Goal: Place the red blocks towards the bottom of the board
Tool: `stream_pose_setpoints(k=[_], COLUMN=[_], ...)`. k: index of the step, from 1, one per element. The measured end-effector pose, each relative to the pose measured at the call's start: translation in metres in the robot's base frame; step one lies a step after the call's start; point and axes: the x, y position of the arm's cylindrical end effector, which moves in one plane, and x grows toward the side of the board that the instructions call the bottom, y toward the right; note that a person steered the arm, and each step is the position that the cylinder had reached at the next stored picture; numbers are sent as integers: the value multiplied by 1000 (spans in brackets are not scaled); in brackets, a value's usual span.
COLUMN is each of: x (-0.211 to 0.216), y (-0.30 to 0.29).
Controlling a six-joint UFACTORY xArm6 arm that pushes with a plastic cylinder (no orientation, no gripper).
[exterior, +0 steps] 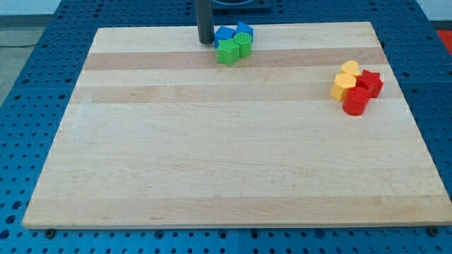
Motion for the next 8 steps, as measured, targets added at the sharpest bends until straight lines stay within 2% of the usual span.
stream_pose_setpoints(k=[2,3,5,6,7,8], x=[99,92,-7,-10,39,84], y=[-10,51,228,313,329,316])
